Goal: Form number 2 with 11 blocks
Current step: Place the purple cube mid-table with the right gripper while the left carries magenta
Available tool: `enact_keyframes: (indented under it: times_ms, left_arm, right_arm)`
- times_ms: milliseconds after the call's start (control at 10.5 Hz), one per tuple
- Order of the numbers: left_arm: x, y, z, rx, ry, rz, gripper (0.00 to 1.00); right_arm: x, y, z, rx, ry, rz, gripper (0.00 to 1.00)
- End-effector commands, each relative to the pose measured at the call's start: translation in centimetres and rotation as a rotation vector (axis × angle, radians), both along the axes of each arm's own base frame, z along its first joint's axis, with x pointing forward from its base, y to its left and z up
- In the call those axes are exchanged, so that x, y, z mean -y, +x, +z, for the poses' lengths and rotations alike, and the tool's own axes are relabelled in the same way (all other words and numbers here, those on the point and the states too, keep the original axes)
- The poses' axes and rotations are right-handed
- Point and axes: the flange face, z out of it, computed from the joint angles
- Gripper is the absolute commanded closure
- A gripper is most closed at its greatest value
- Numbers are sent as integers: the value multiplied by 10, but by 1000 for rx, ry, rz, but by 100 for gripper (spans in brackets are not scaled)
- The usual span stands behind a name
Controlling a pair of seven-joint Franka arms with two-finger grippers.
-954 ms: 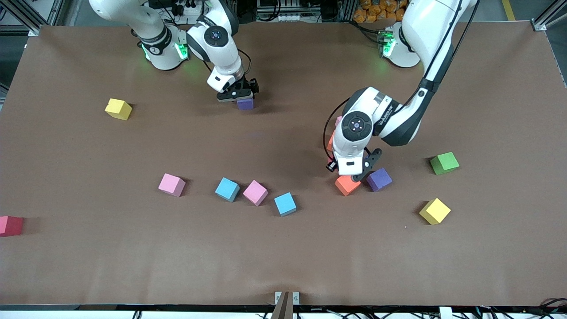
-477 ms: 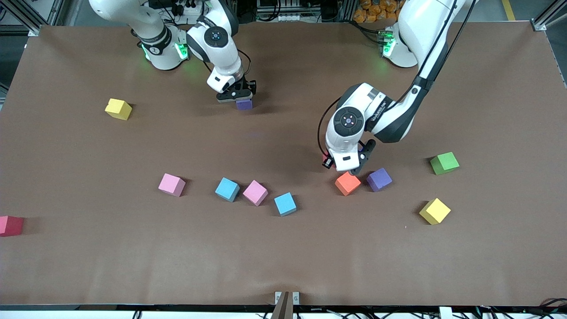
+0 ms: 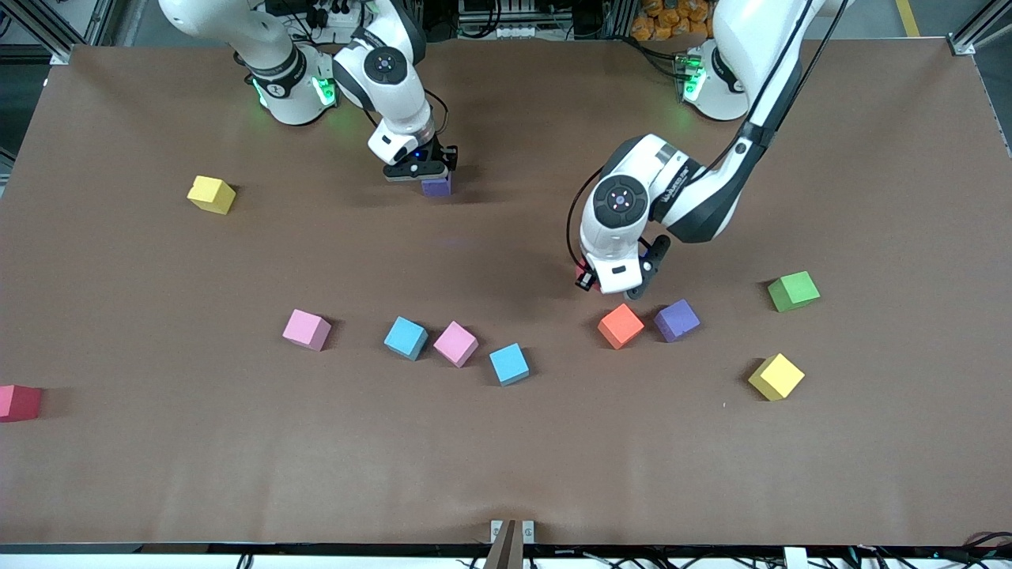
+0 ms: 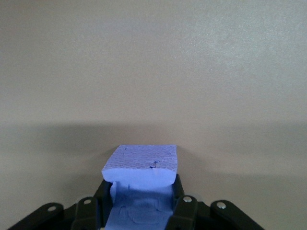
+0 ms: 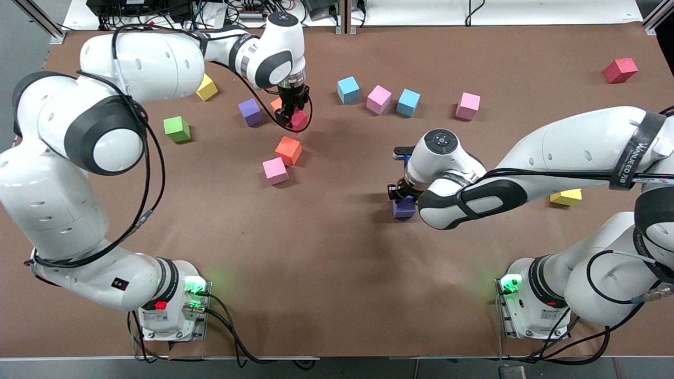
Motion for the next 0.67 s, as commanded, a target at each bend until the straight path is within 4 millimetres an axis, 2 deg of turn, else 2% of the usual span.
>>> enact_keyframes:
  times_ms: [0, 573]
  left_arm:
    - [-6, -12, 13, 16, 12, 31, 100]
    - [-8, -13, 18, 21, 12, 41, 100]
  right_arm:
    - [-5, -3, 5, 1, 14, -51, 83]
    - [-20, -10, 7, 6, 28, -61, 83]
